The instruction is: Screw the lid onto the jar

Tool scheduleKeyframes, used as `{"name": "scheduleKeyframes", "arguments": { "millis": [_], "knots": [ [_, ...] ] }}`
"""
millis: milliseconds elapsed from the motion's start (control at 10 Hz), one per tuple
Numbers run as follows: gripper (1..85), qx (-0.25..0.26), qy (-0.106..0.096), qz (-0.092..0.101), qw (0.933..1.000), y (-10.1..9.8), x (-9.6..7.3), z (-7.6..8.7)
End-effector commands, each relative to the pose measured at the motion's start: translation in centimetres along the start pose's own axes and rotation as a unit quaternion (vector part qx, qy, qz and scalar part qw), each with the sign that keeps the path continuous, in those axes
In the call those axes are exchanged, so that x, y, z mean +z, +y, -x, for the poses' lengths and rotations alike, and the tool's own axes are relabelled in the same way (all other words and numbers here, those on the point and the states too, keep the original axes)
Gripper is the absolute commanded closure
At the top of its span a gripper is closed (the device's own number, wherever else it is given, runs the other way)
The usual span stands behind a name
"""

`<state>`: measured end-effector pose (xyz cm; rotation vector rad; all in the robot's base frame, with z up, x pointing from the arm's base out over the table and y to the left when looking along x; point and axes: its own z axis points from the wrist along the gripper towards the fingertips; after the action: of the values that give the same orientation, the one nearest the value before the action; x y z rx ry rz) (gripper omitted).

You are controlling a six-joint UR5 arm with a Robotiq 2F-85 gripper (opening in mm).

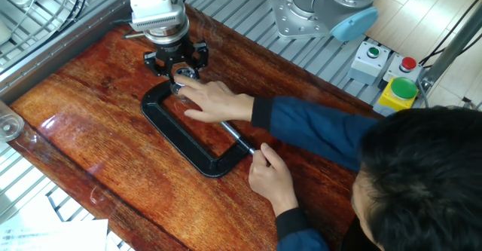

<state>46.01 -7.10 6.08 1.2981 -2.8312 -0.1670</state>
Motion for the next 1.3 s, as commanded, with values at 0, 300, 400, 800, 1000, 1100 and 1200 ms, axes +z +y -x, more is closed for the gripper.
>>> {"name": "scheduleKeyframes", "arguments": {
  "millis": [0, 300, 400, 800, 1000, 1100, 1200],
  "knots": [
    [35.7, 0.017, -0.008, 0.003, 0.9998, 0.0, -0.1, 0.4],
    [35.7, 0.02, -0.013, 0.006, 0.9997, -0.1, 0.0, 0.3],
    [35.7, 0.015, -0.01, 0.006, 0.9998, -0.4, -0.3, 0.0],
    [37.0, 0.047, -0.013, -0.005, 0.9988, -1.2, 0.0, 0.3],
    [34.7, 0.049, -0.009, -0.014, 0.9986, -1.3, 0.2, 0.2],
    [25.3, 0.042, -0.013, -0.012, 0.999, -1.2, 0.3, 0.5],
    [18.0, 0.032, -0.013, -0.014, 0.9993, -1.3, 0.1, 0.5]
  ]
}}
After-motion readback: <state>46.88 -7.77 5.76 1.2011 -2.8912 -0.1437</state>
